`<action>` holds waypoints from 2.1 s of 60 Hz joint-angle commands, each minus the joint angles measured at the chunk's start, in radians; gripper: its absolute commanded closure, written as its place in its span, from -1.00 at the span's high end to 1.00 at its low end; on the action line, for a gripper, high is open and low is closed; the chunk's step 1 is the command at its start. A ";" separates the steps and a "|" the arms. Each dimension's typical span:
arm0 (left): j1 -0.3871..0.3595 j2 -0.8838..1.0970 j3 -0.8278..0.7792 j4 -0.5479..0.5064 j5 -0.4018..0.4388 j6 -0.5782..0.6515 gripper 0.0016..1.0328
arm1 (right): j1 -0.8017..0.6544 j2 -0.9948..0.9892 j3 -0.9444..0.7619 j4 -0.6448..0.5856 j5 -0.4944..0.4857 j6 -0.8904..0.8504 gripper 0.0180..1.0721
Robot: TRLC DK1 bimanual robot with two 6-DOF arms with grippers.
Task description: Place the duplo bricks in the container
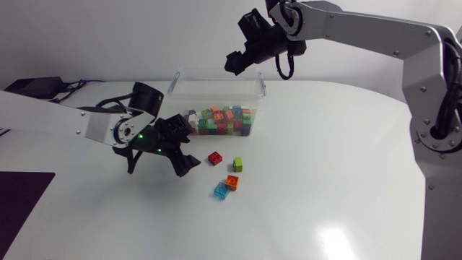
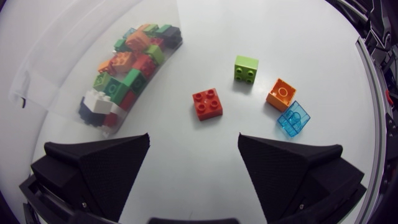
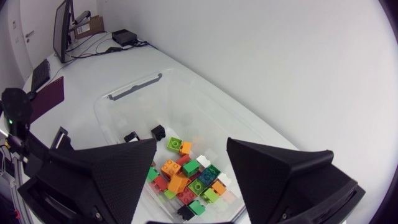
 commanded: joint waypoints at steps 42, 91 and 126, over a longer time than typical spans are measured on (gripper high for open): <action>-0.151 0.312 0.521 -0.403 -0.174 -0.198 0.88 | -0.070 -0.562 -0.701 0.027 -0.002 0.005 0.80; -0.160 0.487 0.661 -0.587 -0.216 -0.265 -0.23 | 0.025 -0.599 -1.052 0.100 -0.005 -0.171 0.79; -0.143 0.182 0.484 -0.597 -0.151 -0.230 -0.28 | 0.048 -0.280 -0.824 -0.043 -0.101 -0.579 0.86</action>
